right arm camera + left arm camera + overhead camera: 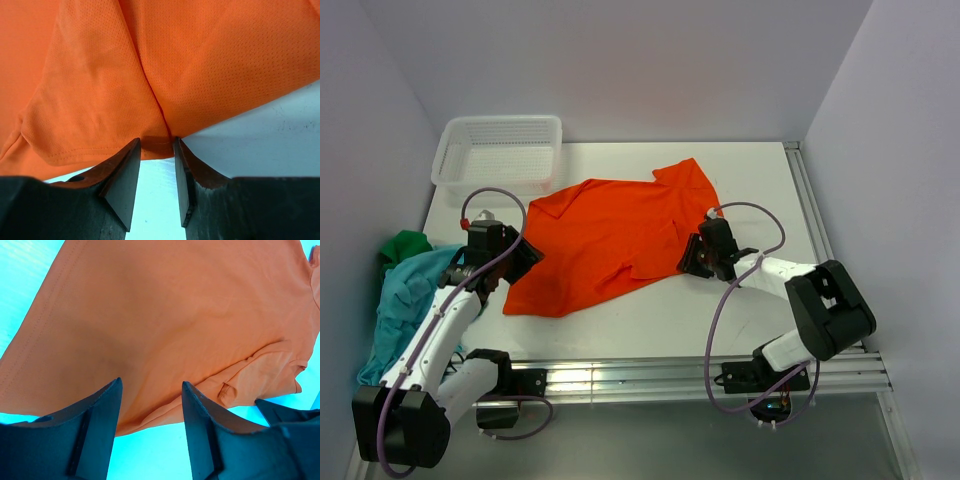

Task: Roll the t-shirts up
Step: Flatten the tshirt

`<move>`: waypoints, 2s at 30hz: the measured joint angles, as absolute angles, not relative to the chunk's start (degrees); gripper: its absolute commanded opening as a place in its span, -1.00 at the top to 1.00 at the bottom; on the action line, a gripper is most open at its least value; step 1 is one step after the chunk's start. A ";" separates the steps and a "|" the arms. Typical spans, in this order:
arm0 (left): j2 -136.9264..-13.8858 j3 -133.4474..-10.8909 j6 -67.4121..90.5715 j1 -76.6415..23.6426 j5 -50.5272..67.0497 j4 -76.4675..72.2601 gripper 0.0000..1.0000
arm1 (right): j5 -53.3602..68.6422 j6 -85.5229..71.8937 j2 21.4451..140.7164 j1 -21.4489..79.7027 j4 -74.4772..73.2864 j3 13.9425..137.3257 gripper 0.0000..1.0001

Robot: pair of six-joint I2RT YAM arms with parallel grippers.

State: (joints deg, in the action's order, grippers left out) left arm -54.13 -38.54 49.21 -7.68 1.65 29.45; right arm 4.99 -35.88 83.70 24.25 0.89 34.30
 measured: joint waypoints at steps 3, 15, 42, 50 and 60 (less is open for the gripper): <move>-54.08 -38.54 49.21 -7.68 1.65 29.45 -0.14 | 5.04 -35.59 83.94 24.29 0.82 34.28 0.63; -53.89 -38.54 49.21 -7.68 1.65 29.69 -0.13 | 5.19 -37.19 75.20 25.26 -4.45 31.51 1.00; -56.64 -39.79 59.75 -7.68 1.19 44.93 0.00 | -13.58 -56.38 37.50 24.88 -36.64 26.48 1.00; -53.60 -42.13 63.83 -7.68 -4.69 54.48 -0.06 | -17.58 -56.75 43.31 23.73 -32.73 27.33 1.00; -55.02 -40.36 65.84 -7.68 -5.78 55.24 0.02 | -18.92 -56.77 40.05 23.57 -29.50 26.92 1.00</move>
State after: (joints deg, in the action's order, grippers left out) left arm -55.02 -40.36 65.84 -7.68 -5.78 55.24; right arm -18.92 -56.77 40.05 23.57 -29.50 26.92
